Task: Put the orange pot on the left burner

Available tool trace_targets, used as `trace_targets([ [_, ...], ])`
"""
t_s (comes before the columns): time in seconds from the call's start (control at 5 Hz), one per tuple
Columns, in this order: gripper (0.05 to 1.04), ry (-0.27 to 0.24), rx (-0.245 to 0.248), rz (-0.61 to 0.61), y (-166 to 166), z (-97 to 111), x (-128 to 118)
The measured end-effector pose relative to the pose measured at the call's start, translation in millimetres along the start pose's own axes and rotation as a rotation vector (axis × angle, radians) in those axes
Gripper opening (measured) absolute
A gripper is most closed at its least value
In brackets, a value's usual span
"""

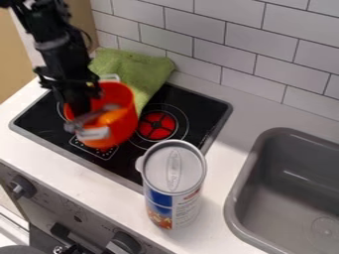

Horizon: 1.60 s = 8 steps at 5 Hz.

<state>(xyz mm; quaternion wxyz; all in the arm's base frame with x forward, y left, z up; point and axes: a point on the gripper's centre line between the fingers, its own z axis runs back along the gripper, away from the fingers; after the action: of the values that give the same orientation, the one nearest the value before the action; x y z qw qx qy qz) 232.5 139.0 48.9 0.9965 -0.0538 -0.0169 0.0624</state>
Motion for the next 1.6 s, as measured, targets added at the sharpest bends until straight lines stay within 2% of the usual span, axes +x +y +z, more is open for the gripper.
trace_targets([
  [0.2,0.055,-0.006,0.024,0.037,19,18,4],
  [0.4,0.055,-0.040,0.040,0.083,42,26,9],
  [0.6,0.055,-0.065,0.038,0.154,68,25,17],
  [0.8,0.055,-0.068,0.048,0.176,83,16,23],
  [1.0,0.055,-0.079,0.072,0.126,87,-1,15],
  [1.2,0.055,-0.086,0.068,0.116,87,-16,15],
  [1.4,0.055,-0.107,0.078,0.111,87,-21,15],
  [1.6,0.070,-0.087,0.075,0.121,90,-21,15],
])
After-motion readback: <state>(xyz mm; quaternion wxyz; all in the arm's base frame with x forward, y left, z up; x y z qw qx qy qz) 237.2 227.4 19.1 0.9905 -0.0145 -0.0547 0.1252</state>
